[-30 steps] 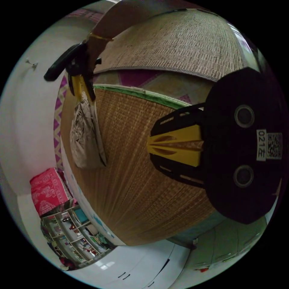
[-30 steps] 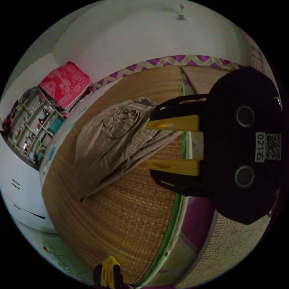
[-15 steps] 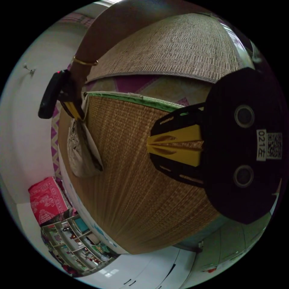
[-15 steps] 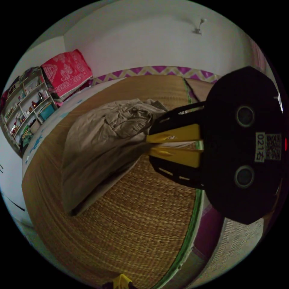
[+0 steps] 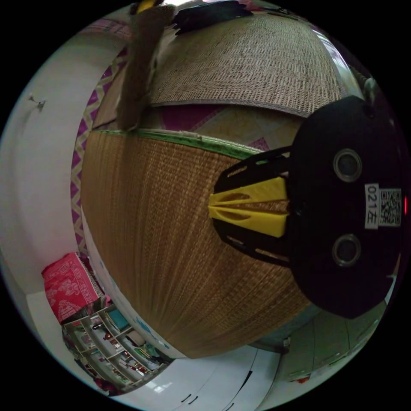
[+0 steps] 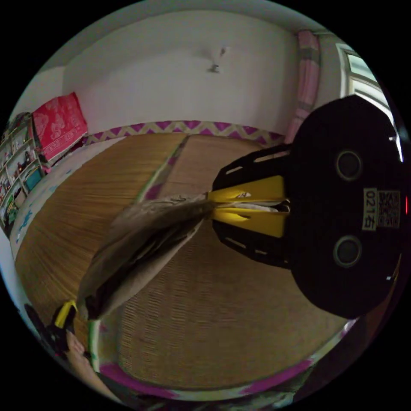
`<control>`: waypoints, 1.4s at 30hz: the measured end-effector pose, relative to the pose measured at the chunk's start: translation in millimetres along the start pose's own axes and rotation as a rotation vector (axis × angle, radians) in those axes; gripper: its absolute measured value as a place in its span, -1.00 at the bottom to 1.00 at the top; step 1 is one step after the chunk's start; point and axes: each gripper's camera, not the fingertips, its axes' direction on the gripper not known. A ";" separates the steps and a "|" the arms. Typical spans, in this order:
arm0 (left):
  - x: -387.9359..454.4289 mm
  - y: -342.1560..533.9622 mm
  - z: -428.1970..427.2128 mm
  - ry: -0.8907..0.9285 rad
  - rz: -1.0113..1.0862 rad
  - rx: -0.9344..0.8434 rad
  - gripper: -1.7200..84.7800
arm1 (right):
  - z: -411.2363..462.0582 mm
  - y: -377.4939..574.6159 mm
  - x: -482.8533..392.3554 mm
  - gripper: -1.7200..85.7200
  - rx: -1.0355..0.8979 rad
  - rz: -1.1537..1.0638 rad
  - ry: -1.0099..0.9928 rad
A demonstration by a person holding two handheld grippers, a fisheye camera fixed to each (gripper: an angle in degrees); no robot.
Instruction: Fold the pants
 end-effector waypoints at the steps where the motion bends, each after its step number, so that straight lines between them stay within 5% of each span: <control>1: 2.7 1.8 -3.3 -0.010 0.005 -0.001 -0.98 | -8.7 32.2 -13.6 -0.97 -0.008 0.014 -0.047; 5: 11.9 4.0 -15.1 -0.030 0.041 -0.013 -0.98 | -32.5 86.1 -72.6 -0.97 -0.041 -0.014 -0.138; 11: 57.1 30.9 -111.0 0.345 0.202 0.177 -0.98 | -48.8 105.9 -139.3 -0.91 0.017 0.053 -0.335; 19: 175.0 97.7 -188.4 0.579 0.620 0.257 -0.82 | -52.3 290.3 -76.0 -0.68 0.286 0.832 -0.615; 23: 225.1 124.0 -210.0 0.590 0.825 0.349 -0.75 | -43.6 365.5 -69.9 -0.64 0.252 1.053 -0.594; 31: 283.5 146.2 -213.7 0.669 1.005 0.256 -0.70 | 4.6 449.5 -75.1 -0.70 0.391 1.422 -0.950; 38: 269.7 144.8 -215.0 0.637 1.076 0.204 -0.66 | -19.9 471.4 -52.7 -0.88 0.557 1.438 -0.970; 42: 235.2 129.3 -227.2 0.431 0.945 0.328 -0.93 | -64.9 452.5 -23.4 -0.88 0.578 1.319 -0.860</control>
